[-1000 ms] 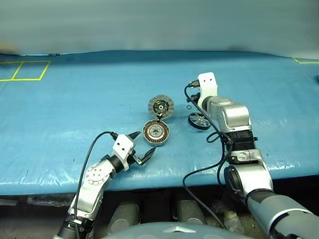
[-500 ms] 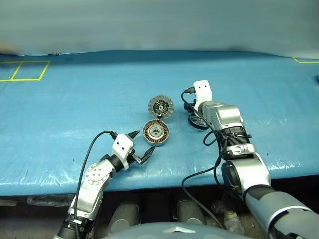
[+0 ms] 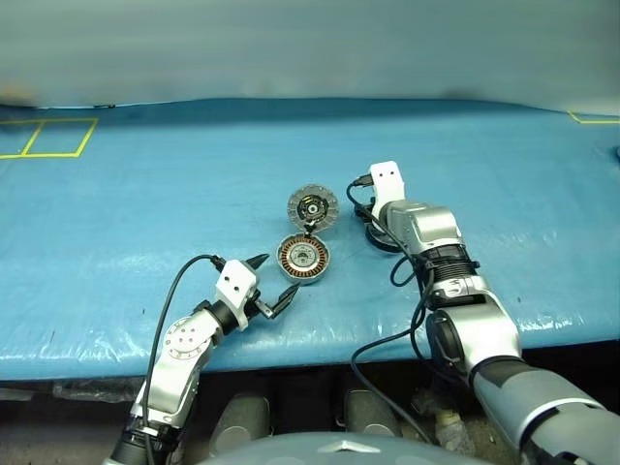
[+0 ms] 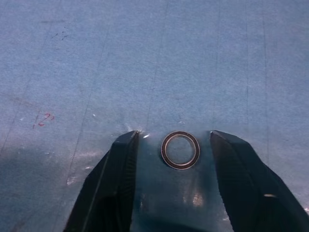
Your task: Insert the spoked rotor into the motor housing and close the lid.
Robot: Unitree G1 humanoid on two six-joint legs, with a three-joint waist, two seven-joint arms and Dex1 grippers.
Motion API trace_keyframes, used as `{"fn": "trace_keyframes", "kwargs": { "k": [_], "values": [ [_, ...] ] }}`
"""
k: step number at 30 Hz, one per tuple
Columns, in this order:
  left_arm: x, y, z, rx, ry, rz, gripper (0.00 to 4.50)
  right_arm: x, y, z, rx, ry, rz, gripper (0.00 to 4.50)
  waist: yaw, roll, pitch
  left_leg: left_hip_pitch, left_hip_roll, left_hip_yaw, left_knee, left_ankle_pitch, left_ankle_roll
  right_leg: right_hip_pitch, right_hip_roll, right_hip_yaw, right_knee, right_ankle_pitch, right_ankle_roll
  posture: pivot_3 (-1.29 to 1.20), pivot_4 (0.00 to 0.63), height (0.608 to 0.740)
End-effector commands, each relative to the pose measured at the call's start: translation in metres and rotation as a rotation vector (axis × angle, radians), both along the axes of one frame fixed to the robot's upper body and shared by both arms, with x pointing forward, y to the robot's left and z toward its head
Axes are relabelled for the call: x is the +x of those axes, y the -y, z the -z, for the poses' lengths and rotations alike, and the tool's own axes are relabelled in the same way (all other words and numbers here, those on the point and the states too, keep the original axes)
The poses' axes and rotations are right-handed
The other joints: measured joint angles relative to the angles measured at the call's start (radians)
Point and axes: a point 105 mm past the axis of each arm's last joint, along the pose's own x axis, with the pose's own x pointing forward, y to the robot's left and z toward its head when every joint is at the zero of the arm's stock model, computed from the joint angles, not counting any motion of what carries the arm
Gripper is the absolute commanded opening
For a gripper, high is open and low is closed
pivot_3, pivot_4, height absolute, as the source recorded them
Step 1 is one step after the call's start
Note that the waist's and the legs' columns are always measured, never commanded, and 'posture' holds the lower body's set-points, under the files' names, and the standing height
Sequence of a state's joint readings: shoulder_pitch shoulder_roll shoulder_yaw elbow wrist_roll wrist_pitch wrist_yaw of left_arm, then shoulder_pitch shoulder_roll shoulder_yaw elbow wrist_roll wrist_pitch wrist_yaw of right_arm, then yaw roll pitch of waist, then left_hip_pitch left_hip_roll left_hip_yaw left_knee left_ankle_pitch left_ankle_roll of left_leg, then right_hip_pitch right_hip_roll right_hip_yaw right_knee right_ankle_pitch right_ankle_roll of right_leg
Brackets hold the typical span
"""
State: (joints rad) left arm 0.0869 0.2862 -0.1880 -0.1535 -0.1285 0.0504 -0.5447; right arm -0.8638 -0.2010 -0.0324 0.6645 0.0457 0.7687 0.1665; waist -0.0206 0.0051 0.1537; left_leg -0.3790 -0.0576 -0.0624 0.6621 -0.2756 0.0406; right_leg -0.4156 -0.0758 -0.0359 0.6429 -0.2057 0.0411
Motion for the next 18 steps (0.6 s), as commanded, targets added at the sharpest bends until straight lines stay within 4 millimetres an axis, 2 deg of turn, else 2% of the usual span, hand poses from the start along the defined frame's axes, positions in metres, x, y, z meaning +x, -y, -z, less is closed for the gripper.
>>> {"fn": "trace_keyframes", "kwargs": {
  "k": [1, 3, 11, 15, 18],
  "values": [
    [0.002, -0.001, -0.008, -0.005, 0.041, -0.007, 4.50, 0.002, 0.003, -0.005, -0.013, 0.014, 0.015, 1.28, 0.002, 0.000, 0.000, 0.000, 0.000, 0.000, 0.000, 0.000, 0.000, 0.000, 0.000, 0.000, 0.000, 0.000, 0.000, 0.00, 0.150, 0.740],
    [0.002, -0.002, -0.008, -0.006, 0.041, -0.008, 4.50, 0.002, 0.002, -0.006, -0.011, 0.015, 0.011, 0.66, 0.002, 0.000, 0.000, 0.000, 0.000, 0.000, 0.000, 0.000, 0.000, 0.000, 0.000, 0.000, 0.000, 0.000, 0.000, 0.00, 0.150, 0.740],
    [0.003, -0.002, -0.008, -0.010, 0.040, -0.006, 4.50, -0.008, -0.005, -0.011, -0.031, 0.027, -0.032, 0.65, 0.001, 0.000, 0.000, 0.000, 0.000, 0.000, -0.001, 0.000, 0.000, -0.001, -0.001, 0.000, 0.000, 0.000, 0.000, 0.00, 0.150, 0.740],
    [0.003, -0.001, -0.008, -0.010, 0.040, -0.003, 4.50, -0.012, -0.005, -0.034, -0.024, 0.108, -0.038, 0.65, 0.001, 0.000, 0.000, 0.000, 0.000, 0.000, 0.000, 0.000, 0.000, -0.001, -0.001, 0.000, 0.000, 0.000, 0.000, 0.00, 0.150, 0.740],
    [0.002, -0.001, -0.008, -0.011, 0.038, 0.000, 4.50, -0.021, -0.002, -0.061, -0.010, 0.187, -0.050, 0.65, 0.003, 0.001, 0.000, 0.000, 0.000, 0.000, 0.000, 0.000, 0.000, -0.001, -0.001, 0.000, 0.000, 0.000, 0.000, 0.00, 0.150, 0.740]
  ]
}}
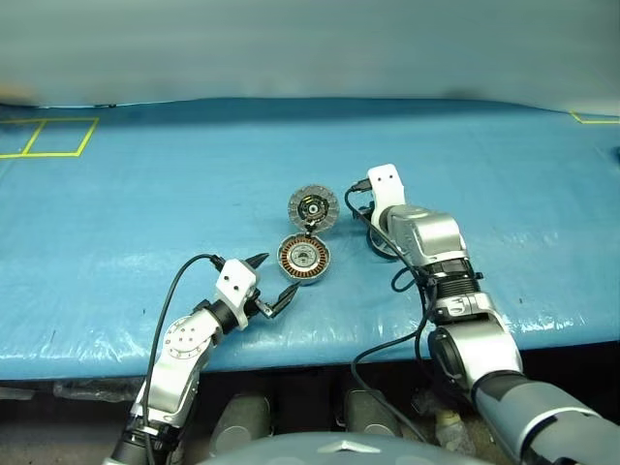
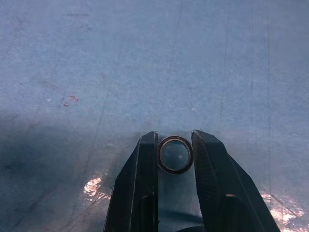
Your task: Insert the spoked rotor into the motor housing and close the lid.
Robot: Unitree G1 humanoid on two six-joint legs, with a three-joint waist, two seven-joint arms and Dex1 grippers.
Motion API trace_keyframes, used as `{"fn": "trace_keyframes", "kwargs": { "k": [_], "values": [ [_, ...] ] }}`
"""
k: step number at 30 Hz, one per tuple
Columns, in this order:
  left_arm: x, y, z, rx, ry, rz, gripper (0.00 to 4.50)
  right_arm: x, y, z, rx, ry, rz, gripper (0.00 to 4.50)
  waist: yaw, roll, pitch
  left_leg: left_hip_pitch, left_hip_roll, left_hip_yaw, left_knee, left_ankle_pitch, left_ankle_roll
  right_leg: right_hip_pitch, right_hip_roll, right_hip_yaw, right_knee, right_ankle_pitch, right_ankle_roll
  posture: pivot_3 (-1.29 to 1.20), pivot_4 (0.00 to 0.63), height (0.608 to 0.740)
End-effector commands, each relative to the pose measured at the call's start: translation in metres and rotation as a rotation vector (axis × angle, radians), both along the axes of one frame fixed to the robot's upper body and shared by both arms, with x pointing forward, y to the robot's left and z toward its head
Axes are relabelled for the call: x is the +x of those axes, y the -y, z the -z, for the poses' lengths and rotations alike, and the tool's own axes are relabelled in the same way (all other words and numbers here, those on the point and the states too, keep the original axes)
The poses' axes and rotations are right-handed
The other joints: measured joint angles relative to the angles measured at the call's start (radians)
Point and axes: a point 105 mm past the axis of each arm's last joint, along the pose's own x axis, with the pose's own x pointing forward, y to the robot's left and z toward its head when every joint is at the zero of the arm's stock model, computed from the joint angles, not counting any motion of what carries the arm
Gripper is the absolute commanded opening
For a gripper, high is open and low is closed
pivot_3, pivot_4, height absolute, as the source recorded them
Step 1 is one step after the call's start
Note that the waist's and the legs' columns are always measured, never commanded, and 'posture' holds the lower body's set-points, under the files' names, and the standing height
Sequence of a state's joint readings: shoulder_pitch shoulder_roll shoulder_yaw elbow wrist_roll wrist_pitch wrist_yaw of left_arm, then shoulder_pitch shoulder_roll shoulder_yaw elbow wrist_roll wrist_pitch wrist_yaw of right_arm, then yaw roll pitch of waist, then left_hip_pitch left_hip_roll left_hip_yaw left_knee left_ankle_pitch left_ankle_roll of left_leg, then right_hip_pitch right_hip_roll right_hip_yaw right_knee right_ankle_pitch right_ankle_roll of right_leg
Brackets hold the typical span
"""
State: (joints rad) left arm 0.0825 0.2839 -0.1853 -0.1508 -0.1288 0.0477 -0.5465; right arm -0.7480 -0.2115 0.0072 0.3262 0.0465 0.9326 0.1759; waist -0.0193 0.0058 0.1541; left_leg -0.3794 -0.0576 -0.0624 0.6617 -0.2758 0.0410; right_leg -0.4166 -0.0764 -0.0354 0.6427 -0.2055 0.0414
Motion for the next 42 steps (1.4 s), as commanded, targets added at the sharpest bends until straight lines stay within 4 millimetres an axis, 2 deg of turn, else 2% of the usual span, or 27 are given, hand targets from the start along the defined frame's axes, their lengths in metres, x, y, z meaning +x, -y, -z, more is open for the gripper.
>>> {"fn": "trace_keyframes", "kwargs": {
  "k": [1, 4, 8, 13, 15, 17, 22, 26, 33, 42],
  "values": [
    [0.001, -0.001, -0.007, -0.010, 0.031, 0.001, 4.50, -0.008, 0.005, -0.050, 0.016, 0.154, -0.018, 0.65, 0.002, 0.000, 0.000, 0.000, 0.000, 0.000, 0.000, 0.000, 0.000, 0.000, 0.000, 0.000, 0.000, 0.000, 0.000, 0.00, 0.150, 0.740],
    [0.001, 0.000, -0.006, -0.009, 0.028, 0.006, 4.50, -0.026, 0.007, -0.063, 0.020, 0.180, -0.047, 0.65, 0.009, 0.000, 0.000, -0.001, 0.000, -0.001, 0.000, 0.000, 0.001, 0.000, 0.000, -0.001, -0.001, 0.000, 0.000, 0.00, 0.150, 0.740],
    [0.001, 0.001, -0.007, -0.010, 0.028, 0.012, 4.50, -0.063, 0.000, -0.062, -0.027, 0.158, -0.164, 0.65, 0.011, 0.000, 0.000, -0.001, 0.000, -0.001, 0.000, -0.002, 0.004, 0.000, 0.000, -0.002, -0.001, 0.000, 0.000, 0.00, 0.150, 0.740],
    [0.000, 0.001, -0.007, -0.009, 0.030, 0.017, 4.50, -0.106, -0.023, -0.043, -0.062, 0.094, -0.393, 0.65, 0.007, 0.000, 0.000, -0.001, 0.000, -0.001, 0.001, -0.003, 0.005, 0.000, -0.001, -0.002, -0.002, 0.000, 0.001, 0.00, 0.150, 0.740],
    [0.000, 0.001, -0.007, -0.009, 0.030, 0.018, 4.50, -0.123, -0.041, -0.037, 0.005, 0.087, -0.480, 0.65, 0.008, -0.001, 0.000, -0.001, 0.001, -0.002, 0.001, -0.003, 0.005, 0.001, -0.001, -0.004, -0.002, -0.001, 0.000, 0.00, 0.150, 0.740],
    [0.000, 0.001, -0.007, -0.008, 0.030, 0.020, 4.50, -0.132, -0.052, -0.036, 0.056, 0.101, -0.532, 0.65, 0.008, 0.000, 0.000, -0.001, 0.001, -0.003, 0.001, -0.003, 0.004, 0.001, -0.001, -0.004, -0.002, -0.001, 0.001, 0.00, 0.150, 0.740],
    [-0.001, 0.003, -0.007, -0.002, 0.036, 0.037, 4.50, -0.130, -0.077, -0.023, 0.069, 0.168, -0.553, 0.65, 0.008, -0.001, 0.000, -0.001, 0.001, -0.002, 0.003, -0.002, 0.004, 0.002, 0.001, -0.005, -0.002, -0.003, 0.005, 0.00, 0.150, 0.740],
    [-0.002, 0.006, -0.006, -0.009, 0.042, 0.033, 4.50, -0.124, -0.094, -0.017, 0.060, 0.215, -0.568, 0.65, 0.009, -0.001, 0.001, -0.001, 0.000, -0.002, 0.003, -0.002, 0.004, 0.002, 0.001, -0.004, -0.002, -0.002, 0.004, 0.00, 0.150, 0.740],
    [-0.004, 0.008, -0.004, -0.015, 0.039, 0.027, 4.50, -0.109, -0.099, -0.010, 0.100, 0.243, -0.522, 0.65, 0.009, -0.001, 0.001, -0.001, 0.000, -0.002, 0.003, 0.000, 0.000, 0.002, 0.001, -0.004, -0.002, -0.001, 0.001, 0.00, 0.150, 0.740],
    [-0.006, 0.008, -0.002, -0.011, 0.031, 0.036, 4.50, -0.107, -0.109, 0.004, 0.127, 0.207, -0.517, 0.65, 0.008, -0.001, 0.001, -0.001, 0.000, -0.002, 0.003, -0.002, 0.003, 0.001, 0.002, -0.004, -0.002, -0.001, 0.001, 0.00, 0.150, 0.740]
  ]
}}
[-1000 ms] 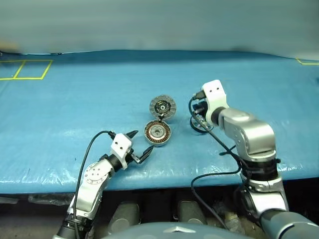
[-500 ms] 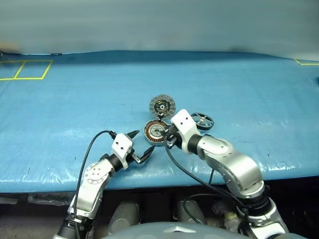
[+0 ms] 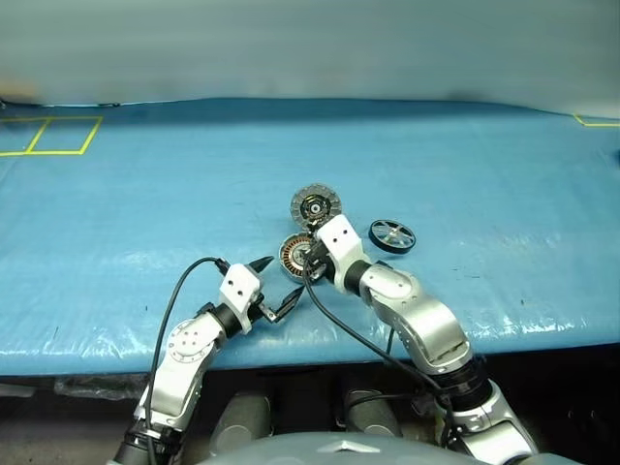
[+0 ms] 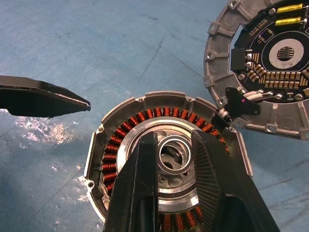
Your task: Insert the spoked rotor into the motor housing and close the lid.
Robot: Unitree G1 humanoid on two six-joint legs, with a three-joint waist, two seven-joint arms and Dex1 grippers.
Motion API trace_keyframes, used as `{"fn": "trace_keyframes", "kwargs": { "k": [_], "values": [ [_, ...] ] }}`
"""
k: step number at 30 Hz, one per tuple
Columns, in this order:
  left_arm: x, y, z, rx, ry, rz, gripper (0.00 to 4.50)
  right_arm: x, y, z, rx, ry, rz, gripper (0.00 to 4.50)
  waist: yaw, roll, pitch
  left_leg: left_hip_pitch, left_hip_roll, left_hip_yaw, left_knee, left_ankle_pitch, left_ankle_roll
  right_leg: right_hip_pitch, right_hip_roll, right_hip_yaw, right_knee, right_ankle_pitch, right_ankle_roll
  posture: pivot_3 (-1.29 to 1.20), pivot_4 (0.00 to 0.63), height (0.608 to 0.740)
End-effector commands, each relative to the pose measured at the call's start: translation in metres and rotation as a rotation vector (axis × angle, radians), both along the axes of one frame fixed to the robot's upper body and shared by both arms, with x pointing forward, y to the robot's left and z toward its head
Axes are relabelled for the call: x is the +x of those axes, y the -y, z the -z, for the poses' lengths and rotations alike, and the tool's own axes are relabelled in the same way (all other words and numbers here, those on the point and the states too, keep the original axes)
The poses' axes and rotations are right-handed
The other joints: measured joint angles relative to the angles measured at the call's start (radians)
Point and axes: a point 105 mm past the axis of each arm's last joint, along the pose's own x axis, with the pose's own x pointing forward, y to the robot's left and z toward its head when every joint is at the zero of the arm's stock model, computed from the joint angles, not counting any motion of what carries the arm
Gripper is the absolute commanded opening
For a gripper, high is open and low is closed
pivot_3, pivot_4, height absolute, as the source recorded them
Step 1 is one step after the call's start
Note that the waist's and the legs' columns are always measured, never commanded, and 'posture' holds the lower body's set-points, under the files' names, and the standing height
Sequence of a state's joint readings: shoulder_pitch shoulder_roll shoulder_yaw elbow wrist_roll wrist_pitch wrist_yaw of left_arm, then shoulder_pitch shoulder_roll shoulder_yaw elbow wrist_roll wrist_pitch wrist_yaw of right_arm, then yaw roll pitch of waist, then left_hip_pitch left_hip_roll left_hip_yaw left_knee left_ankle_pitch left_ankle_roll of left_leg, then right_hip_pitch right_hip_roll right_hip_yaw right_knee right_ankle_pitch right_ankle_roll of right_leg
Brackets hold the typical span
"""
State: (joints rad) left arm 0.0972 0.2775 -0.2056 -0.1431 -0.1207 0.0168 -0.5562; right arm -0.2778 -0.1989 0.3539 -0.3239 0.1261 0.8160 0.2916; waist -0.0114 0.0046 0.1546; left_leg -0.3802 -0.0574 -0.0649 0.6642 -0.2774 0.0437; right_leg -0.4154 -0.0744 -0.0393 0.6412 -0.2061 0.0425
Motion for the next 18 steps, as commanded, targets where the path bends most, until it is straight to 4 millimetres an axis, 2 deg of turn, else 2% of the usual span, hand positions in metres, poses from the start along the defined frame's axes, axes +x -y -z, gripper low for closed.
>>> {"fn": "trace_keyframes", "kwargs": {
  "k": [1, 18],
  "values": [
    [-0.001, 0.002, -0.005, -0.008, 0.026, 0.008, 4.50, 0.002, -0.007, -0.007, 0.029, 0.037, -0.005, 0.65, 0.000, 0.000, 0.000, 0.000, 0.000, 0.000, 0.000, 0.000, 0.000, 0.000, 0.000, 0.000, 0.000, 0.000, 0.000, 0.00, 0.150, 0.740],
    [0.000, 0.001, -0.004, -0.010, 0.021, -0.005, 4.50, 0.004, 0.001, 0.003, 0.015, -0.015, 0.025, 0.65, 0.000, 0.000, 0.000, 0.001, 0.000, 0.000, 0.000, 0.000, 0.000, 0.001, 0.000, 0.000, 0.001, 0.000, 0.000, 0.00, 0.150, 0.740]
  ]
}}
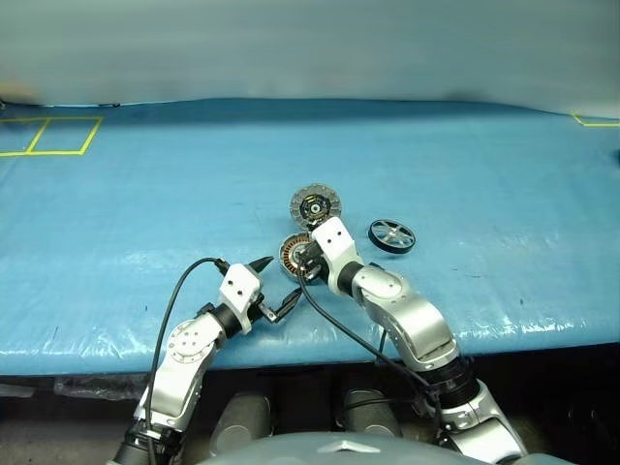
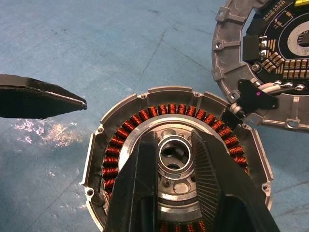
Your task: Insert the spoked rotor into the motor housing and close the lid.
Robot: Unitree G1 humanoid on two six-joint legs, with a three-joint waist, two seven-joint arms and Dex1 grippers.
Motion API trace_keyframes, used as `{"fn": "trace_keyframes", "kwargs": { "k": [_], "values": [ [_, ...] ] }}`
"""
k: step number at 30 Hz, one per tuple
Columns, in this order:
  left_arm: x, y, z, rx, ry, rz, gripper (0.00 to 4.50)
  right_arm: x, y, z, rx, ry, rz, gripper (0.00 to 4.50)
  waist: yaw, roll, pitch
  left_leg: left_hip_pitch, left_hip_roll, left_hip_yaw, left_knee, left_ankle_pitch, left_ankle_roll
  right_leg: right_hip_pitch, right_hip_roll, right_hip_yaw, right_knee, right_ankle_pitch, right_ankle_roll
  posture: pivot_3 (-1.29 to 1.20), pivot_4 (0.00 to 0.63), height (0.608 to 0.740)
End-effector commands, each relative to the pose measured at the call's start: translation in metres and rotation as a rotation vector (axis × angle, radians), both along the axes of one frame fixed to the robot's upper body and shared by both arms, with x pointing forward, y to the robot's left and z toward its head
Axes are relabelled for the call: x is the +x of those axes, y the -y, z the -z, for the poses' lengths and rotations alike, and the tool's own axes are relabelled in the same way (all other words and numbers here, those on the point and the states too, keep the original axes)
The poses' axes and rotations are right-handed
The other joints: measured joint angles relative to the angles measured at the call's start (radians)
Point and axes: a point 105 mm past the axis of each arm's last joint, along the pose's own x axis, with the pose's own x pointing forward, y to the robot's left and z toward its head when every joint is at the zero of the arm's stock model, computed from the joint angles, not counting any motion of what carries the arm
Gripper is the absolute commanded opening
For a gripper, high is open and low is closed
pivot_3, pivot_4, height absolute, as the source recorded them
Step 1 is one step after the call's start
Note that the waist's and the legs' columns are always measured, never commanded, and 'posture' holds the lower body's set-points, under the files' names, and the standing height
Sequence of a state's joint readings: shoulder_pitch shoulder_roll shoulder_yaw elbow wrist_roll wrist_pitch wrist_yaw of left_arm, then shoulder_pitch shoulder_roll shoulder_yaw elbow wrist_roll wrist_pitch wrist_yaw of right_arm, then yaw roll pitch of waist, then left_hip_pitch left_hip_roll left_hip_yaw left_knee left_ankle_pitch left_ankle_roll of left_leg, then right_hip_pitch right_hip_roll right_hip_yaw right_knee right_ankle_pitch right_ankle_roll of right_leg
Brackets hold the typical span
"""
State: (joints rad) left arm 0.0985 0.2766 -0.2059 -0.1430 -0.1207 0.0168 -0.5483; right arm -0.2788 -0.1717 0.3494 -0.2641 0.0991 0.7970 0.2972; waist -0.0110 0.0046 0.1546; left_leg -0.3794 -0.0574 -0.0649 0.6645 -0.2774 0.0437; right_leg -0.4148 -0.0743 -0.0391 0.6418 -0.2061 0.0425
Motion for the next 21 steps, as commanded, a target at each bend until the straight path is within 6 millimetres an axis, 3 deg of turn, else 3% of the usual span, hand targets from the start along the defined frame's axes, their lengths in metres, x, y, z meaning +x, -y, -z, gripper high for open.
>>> {"fn": "trace_keyframes", "kwargs": {
  "k": [1, 6, 10, 14, 17, 21],
  "values": [
    [0.000, 0.002, -0.005, -0.009, 0.021, 0.003, 4.50, 0.000, 0.002, -0.006, 0.025, 0.006, 0.011, 0.65, 0.000, 0.000, 0.000, 0.000, 0.000, 0.000, 0.000, 0.000, 0.000, 0.000, 0.000, 0.000, 0.000, 0.000, 0.000, 0.00, 0.150, 0.740],
    [0.000, 0.002, -0.004, -0.010, 0.020, 0.002, 4.50, -0.003, -0.003, -0.017, 0.069, 0.024, -0.004, 2.27, 0.000, 0.000, 0.000, 0.000, 0.000, 0.000, 0.000, 0.000, 0.000, 0.000, 0.000, 0.000, 0.000, 0.000, 0.000, 0.00, 0.150, 0.740],
    [-0.001, 0.001, -0.004, -0.010, 0.019, -0.004, 4.50, -0.007, -0.003, -0.050, 0.148, 0.095, 0.004, 2.27, 0.000, 0.000, 0.000, 0.000, 0.000, 0.000, 0.000, 0.000, 0.000, 0.000, 0.000, 0.000, 0.000, 0.000, 0.000, 0.00, 0.150, 0.740],
    [-0.001, 0.001, -0.004, -0.011, 0.018, -0.007, 4.50, -0.012, 0.014, -0.064, 0.160, 0.103, 0.049, 2.27, 0.001, 0.000, 0.000, 0.000, 0.000, -0.001, 0.000, 0.000, 0.000, 0.000, 0.000, 0.000, 0.000, 0.000, 0.000, 0.00, 0.150, 0.740],
    [-0.001, 0.001, -0.003, -0.010, 0.017, -0.006, 4.50, -0.013, 0.027, -0.058, 0.106, 0.070, 0.085, 1.73, 0.002, 0.000, 0.000, 0.000, 0.000, -0.001, 0.000, 0.000, 0.000, 0.000, 0.000, 0.000, 0.000, 0.000, 0.000, 0.00, 0.150, 0.740],
    [0.001, 0.001, -0.003, -0.011, 0.019, -0.002, 4.50, -0.014, 0.024, -0.049, 0.086, 0.037, 0.088, 0.47, -0.001, 0.000, 0.000, 0.000, 0.000, -0.001, 0.000, 0.000, 0.000, 0.000, 0.000, 0.000, 0.000, 0.000, 0.000, 0.00, 0.150, 0.740]
  ]
}}
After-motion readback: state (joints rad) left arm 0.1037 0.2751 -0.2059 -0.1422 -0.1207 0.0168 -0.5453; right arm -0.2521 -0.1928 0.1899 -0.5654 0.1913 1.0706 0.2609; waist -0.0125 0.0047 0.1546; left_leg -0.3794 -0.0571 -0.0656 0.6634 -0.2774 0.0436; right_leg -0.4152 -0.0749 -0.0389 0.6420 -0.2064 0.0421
